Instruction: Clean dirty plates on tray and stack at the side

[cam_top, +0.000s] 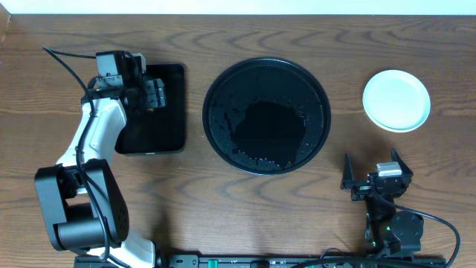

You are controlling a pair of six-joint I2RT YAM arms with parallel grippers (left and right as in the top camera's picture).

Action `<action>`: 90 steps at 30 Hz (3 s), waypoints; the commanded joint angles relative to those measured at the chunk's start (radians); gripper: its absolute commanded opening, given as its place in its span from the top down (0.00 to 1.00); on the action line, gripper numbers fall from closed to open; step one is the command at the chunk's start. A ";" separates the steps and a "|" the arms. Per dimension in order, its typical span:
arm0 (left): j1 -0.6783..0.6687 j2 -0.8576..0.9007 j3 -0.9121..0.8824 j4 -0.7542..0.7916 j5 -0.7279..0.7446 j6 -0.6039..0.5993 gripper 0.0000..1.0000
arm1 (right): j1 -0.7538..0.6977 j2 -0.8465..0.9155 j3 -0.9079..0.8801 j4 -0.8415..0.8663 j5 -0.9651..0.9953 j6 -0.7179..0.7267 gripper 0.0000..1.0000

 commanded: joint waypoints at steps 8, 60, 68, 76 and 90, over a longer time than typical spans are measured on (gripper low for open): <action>-0.002 -0.131 -0.010 -0.003 -0.010 0.010 0.19 | -0.011 -0.006 -0.001 -0.005 0.013 -0.011 0.01; -0.076 -1.762 -1.131 0.653 -0.063 -0.079 0.19 | -0.011 -0.006 -0.001 -0.005 0.013 -0.011 0.01; -0.081 -1.762 -1.195 0.559 -0.065 -0.078 0.19 | -0.011 -0.006 -0.001 -0.005 0.013 -0.011 0.01; -0.087 -1.762 -1.195 0.334 -0.085 -0.078 0.19 | -0.011 -0.006 -0.001 -0.005 0.013 -0.011 0.01; -0.087 -1.760 -1.195 0.303 -0.096 -0.078 0.19 | -0.011 -0.006 -0.001 -0.005 0.013 -0.011 0.01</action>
